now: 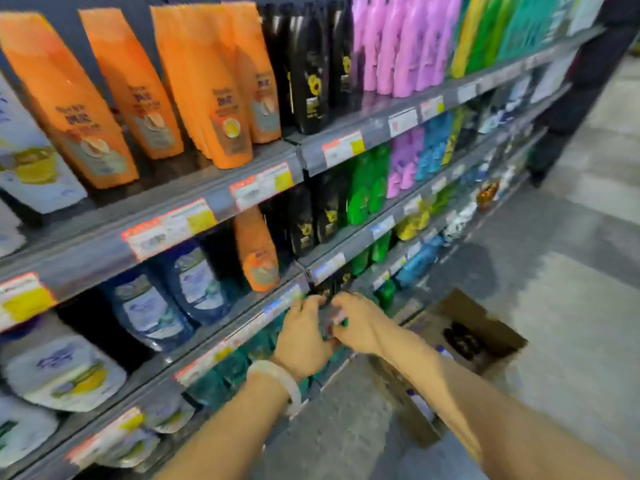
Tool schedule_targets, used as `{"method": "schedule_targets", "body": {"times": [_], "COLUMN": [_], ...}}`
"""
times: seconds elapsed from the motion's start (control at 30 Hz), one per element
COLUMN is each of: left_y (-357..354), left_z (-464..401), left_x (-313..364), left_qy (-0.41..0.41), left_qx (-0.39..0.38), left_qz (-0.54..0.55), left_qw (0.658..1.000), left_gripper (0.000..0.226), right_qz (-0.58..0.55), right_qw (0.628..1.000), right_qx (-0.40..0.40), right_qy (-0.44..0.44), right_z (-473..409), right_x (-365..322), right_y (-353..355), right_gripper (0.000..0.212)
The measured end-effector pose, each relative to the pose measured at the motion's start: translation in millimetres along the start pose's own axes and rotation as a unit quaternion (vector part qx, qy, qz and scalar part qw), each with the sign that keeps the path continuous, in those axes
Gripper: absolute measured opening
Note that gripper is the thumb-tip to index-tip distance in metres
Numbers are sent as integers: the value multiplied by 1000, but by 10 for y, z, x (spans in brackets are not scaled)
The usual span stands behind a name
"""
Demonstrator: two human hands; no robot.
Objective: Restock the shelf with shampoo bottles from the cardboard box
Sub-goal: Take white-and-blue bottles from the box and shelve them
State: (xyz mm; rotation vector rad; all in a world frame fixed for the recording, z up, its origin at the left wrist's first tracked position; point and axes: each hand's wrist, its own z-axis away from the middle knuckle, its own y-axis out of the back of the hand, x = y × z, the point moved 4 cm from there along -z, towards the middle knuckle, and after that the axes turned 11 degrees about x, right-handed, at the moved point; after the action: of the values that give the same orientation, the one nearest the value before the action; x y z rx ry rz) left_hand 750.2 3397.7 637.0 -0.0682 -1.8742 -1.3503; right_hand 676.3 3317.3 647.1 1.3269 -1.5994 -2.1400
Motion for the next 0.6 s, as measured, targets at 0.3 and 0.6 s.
{"method": "schedule_targets", "body": {"times": [0.3,0.6], "left_y": [-1874,-3108], "left_z": [67,-82], "left_x": [850,1538], "left_qy": [97,211], "left_qx": [-170,-219], "left_qz": [-57,1], "left_qw": [979,952], "left_gripper": [57,42], "right_qz": [57,70], "right_qw": [985,964], "right_qx": [-88,-126], "right_qy": [-137,-225], "right_z": [728,763], "right_x": [2409,4102], "right_y": [336,898], "right_gripper": [34,18]}}
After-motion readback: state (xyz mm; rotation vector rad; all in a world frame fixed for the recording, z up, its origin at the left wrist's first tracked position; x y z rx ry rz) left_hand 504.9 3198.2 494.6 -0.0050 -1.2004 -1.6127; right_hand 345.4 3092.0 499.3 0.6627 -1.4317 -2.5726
